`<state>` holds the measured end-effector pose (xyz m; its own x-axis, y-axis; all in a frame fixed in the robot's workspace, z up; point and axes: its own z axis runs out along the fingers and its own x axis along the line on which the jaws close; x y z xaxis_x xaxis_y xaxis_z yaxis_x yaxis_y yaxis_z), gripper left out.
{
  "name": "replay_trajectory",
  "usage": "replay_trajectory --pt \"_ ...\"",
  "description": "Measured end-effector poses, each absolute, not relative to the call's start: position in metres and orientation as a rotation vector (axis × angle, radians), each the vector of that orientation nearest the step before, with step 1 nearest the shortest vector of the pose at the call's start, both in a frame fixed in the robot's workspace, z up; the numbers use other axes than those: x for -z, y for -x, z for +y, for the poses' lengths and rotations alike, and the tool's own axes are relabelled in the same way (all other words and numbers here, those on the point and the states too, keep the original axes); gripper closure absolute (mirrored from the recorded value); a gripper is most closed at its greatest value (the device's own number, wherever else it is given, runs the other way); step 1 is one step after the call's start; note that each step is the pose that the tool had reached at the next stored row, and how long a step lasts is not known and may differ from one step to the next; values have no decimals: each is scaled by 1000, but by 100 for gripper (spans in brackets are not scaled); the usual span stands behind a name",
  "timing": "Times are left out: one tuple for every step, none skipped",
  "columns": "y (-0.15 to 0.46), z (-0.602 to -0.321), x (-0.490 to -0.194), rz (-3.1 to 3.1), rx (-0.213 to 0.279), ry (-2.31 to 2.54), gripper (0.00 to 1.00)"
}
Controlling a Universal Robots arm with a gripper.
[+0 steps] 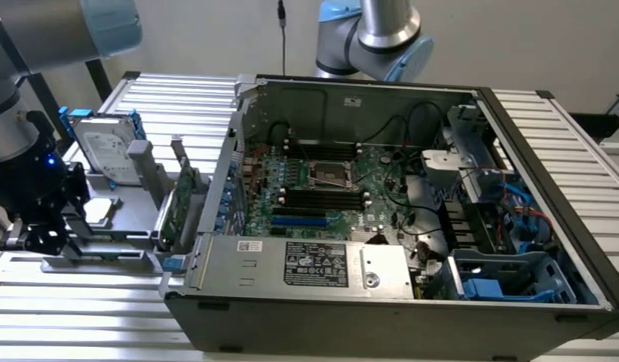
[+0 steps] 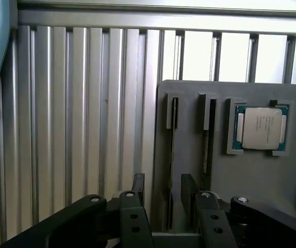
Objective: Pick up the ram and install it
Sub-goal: 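Pick up the ram and move it above insertion slot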
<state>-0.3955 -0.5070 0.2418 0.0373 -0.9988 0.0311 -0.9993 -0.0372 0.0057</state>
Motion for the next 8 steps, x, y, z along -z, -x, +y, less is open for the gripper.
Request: replay_trajectory --pt "396 -507 -240 -2162 -29 -2244 58" --pt "395 -507 -238 -2162 -29 -2244 58" --pt "396 -507 -236 -2162 -29 -2244 58" --pt "396 -507 -234 -2162 -29 -2244 58" --pt "396 -507 -233 -2162 -29 -2244 58" --pt "396 -507 -231 -2162 -29 -2244 58" --pt "395 -507 -229 -2161 -29 -2244 58" --pt "396 -507 -227 -2161 -29 -2244 58"
